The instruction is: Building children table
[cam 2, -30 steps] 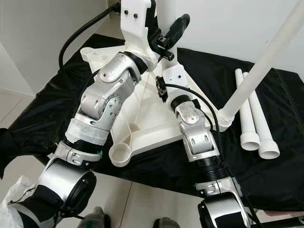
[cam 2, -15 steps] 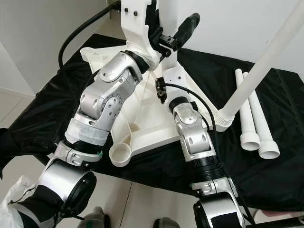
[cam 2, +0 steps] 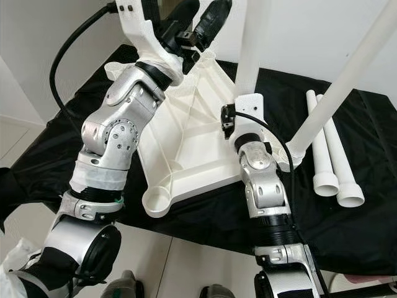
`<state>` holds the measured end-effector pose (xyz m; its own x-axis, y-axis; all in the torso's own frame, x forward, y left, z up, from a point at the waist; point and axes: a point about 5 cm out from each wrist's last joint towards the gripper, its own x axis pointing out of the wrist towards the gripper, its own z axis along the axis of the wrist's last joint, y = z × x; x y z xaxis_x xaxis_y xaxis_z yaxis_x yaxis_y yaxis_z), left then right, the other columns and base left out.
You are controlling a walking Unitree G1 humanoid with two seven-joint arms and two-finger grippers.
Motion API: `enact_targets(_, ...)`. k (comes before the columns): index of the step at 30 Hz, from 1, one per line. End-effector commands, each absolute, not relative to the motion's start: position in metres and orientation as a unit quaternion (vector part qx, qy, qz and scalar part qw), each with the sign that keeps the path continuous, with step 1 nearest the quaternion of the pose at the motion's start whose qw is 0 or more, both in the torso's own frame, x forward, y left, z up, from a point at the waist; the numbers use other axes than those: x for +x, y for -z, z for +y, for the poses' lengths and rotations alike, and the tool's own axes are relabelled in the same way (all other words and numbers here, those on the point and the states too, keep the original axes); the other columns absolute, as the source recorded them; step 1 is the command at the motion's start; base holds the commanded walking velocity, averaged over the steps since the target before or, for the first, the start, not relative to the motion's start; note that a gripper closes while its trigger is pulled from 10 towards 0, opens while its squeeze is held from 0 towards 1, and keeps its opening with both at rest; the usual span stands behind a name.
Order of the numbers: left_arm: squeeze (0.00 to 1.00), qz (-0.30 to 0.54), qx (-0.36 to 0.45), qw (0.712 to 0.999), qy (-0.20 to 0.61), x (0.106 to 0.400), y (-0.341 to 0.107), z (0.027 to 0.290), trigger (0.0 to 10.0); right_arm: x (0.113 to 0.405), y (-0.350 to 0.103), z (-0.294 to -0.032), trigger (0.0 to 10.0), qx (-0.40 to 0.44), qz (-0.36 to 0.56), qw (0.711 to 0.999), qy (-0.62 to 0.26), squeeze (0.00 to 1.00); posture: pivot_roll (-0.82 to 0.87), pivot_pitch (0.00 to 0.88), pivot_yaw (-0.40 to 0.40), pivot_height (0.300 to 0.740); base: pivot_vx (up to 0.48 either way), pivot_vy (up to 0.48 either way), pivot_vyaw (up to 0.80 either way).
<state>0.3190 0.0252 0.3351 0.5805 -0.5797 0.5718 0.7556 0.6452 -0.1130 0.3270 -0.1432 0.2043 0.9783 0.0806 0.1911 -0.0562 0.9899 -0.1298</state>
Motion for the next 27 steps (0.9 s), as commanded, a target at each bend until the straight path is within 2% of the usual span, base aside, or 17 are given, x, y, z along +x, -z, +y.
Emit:
enact_targets(1,0.00,-0.246,-0.147,0.852,0.437,0.317,-0.327,0.020,10.0,0.325,-0.209,-0.147,10.0,-0.055,-0.113,0.992,-0.028,0.00,0.08,0.004,-0.051,0.740,0.000,0.000,0.00)
enact_targets(5,0.00,-0.237,-0.121,0.864,0.428,0.321,-0.319,0.024,10.0,0.321,-0.208,-0.148,10.0,-0.054,-0.117,0.991,-0.029,0.00,0.08,0.004,-0.051,0.740,0.000,0.000,0.00)
enact_targets(7,0.00,-0.198,-0.045,0.891,0.405,0.333,-0.281,0.042,10.0,0.305,-0.202,-0.156,10.0,-0.062,-0.126,0.990,-0.034,0.00,0.07,0.004,-0.049,0.740,0.000,0.000,0.00)
enact_targets(8,0.00,-0.198,-0.045,0.891,0.405,0.333,-0.281,0.042,10.0,0.305,-0.202,-0.156,10.0,-0.062,-0.126,0.990,-0.034,0.00,0.07,0.004,-0.049,0.740,0.000,0.000,0.00)
enact_targets(10,0.00,-0.148,0.013,0.893,0.426,0.337,-0.245,0.051,10.0,0.293,-0.202,-0.159,10.0,-0.074,-0.140,0.986,-0.054,0.00,0.07,0.004,-0.049,0.740,0.000,0.000,0.00)
enact_targets(11,0.00,-0.148,0.013,0.893,0.426,0.337,-0.245,0.051,10.0,0.293,-0.202,-0.159,10.0,-0.074,-0.140,0.986,-0.054,0.00,0.07,0.004,-0.049,0.740,0.000,0.000,0.00)
enact_targets(15,0.00,-0.121,0.045,0.875,0.466,0.332,-0.224,0.053,10.0,0.286,-0.206,-0.158,10.0,-0.079,-0.154,0.982,-0.075,0.00,0.06,0.004,-0.045,0.740,0.000,0.000,0.00)
enact_targets(19,0.00,-0.091,0.086,0.836,0.535,0.322,-0.201,0.059,10.0,0.274,-0.211,-0.162,10.0,-0.071,-0.171,0.978,-0.096,0.00,0.05,0.000,-0.037,0.740,0.000,0.000,0.00)
enact_targets(24,0.00,-0.066,0.098,0.814,0.569,0.318,-0.193,0.066,10.0,0.265,-0.211,-0.167,10.0,-0.065,-0.175,0.977,-0.100,0.00,0.05,0.000,-0.031,0.740,0.000,0.000,0.00)
enact_targets(25,0.00,-0.042,0.104,0.797,0.594,0.316,-0.186,0.072,10.0,0.258,-0.213,-0.172,10.0,-0.054,-0.179,0.977,-0.102,0.00,0.04,0.000,-0.022,0.740,0.000,0.000,0.00)
enact_targets(27,0.00,-0.034,0.108,0.788,0.605,0.315,-0.183,0.075,10.0,0.256,-0.214,-0.173,10.0,-0.050,-0.181,0.977,-0.103,0.00,0.04,0.000,-0.021,0.740,0.000,0.000,0.00)
